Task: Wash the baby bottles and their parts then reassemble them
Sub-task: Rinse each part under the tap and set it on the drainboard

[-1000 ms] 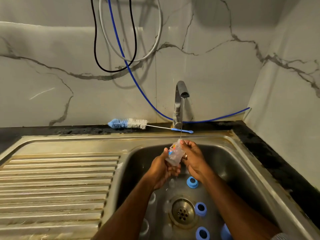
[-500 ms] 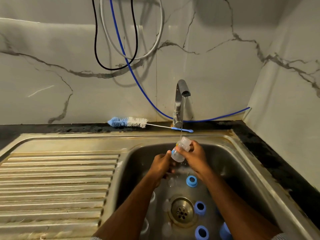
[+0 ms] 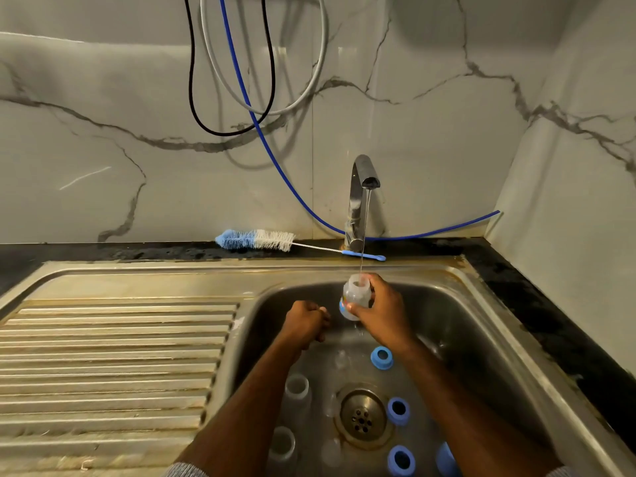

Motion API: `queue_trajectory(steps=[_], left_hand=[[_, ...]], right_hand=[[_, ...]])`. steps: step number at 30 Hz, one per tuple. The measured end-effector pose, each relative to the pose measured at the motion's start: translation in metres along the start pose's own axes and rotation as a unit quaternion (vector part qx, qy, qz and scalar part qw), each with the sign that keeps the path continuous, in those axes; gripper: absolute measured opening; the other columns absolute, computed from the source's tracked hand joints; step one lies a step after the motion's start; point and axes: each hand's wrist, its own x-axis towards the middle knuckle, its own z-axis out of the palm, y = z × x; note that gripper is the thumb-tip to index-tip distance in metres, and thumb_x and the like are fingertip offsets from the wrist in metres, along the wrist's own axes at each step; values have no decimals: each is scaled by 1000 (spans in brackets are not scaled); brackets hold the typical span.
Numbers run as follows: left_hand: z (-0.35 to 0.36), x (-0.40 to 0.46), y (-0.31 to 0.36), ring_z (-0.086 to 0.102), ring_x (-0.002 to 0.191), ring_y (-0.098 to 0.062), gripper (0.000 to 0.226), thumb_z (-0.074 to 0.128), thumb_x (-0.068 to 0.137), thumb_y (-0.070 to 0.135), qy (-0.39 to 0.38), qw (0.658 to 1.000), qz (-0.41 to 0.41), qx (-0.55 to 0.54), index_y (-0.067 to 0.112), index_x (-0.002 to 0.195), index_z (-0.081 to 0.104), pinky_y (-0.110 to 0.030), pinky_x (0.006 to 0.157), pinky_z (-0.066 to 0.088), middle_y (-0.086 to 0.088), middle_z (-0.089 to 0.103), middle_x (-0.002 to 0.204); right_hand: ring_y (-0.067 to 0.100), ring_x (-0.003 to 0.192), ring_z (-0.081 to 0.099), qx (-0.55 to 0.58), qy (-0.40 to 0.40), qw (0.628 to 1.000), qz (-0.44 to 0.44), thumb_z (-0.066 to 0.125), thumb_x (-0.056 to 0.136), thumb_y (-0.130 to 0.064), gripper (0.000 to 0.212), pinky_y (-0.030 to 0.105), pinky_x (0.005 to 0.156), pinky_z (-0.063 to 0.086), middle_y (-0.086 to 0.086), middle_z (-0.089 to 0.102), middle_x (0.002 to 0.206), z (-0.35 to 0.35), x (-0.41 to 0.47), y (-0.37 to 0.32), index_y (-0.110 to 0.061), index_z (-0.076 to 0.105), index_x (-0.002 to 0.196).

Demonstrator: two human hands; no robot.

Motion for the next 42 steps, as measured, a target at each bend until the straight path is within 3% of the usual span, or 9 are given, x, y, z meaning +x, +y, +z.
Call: queue_trajectory(steps=[4, 11, 15, 26, 28, 33, 37, 40, 42], left_hand=[[6, -2, 0, 59, 60, -14, 21, 52, 100, 11, -9, 1000, 20, 20, 2, 94, 70, -14, 36, 35, -10, 68, 82], [7, 0, -1, 59, 66, -15, 16, 56, 98, 9, 0, 999, 17, 35, 1, 102, 69, -11, 35, 34, -13, 68, 92], [8, -1, -2, 60, 62, -14, 15, 56, 96, 10, -10, 998, 25, 58, 5, 96, 71, -12, 36, 34, -10, 68, 85], [12, -1, -7, 63, 71, -16, 18, 50, 99, 18, -49, 993, 34, 104, 13, 96, 67, -20, 43, 42, -10, 70, 93], [13, -2, -6, 63, 71, -17, 18, 49, 100, 18, -51, 993, 35, 103, 13, 99, 66, -20, 44, 43, -10, 69, 94], [12, -3, -7, 70, 83, -24, 17, 51, 101, 19, -51, 992, 51, 100, 13, 104, 67, -29, 58, 52, -10, 70, 99], [12, -2, -5, 66, 79, -21, 18, 50, 98, 16, -41, 994, 39, 88, 11, 103, 67, -30, 56, 49, -14, 70, 101], [13, -3, -5, 65, 80, -21, 19, 50, 100, 16, -48, 994, 41, 89, 11, 105, 67, -26, 54, 48, -13, 69, 103], [14, -3, -5, 65, 80, -20, 19, 49, 101, 16, -52, 994, 42, 90, 11, 106, 66, -24, 53, 47, -13, 69, 103]], right_hand=[[10, 109, 59, -53, -109, 992, 23, 87, 74, -21, 63, 28, 90, 50, -7, 64, 120, 2, -2, 0, -30, 58, 130], [15, 106, 64, -55, -86, 992, 68, 88, 73, -32, 64, 33, 93, 53, -4, 67, 119, -5, 2, 6, -24, 60, 130], [8, 93, 66, -78, -150, 983, 68, 87, 74, -36, 40, 29, 83, 56, -4, 72, 109, -3, 2, 7, -29, 67, 108], [11, 91, 65, -162, -109, 977, 86, 85, 71, -46, 42, 35, 85, 57, -4, 71, 106, -3, 1, 6, -29, 65, 103], [15, 100, 63, -201, -84, 973, 74, 85, 70, -47, 54, 34, 85, 54, -5, 66, 111, -2, 1, 4, -28, 61, 115], [15, 93, 67, -167, -267, 944, 100, 86, 76, -30, 43, 23, 69, 53, -2, 70, 103, -6, -3, 7, -20, 68, 114], [18, 108, 62, -174, -117, 975, 75, 85, 76, -31, 55, 35, 93, 53, -2, 65, 117, -11, -5, 8, -23, 60, 124], [17, 104, 65, -156, -178, 967, 98, 86, 76, -31, 53, 39, 96, 54, 2, 69, 115, -10, -4, 9, -17, 64, 121], [18, 104, 64, -179, -140, 969, 93, 86, 75, -35, 53, 40, 94, 55, 1, 68, 114, -8, -5, 10, -19, 63, 121]])
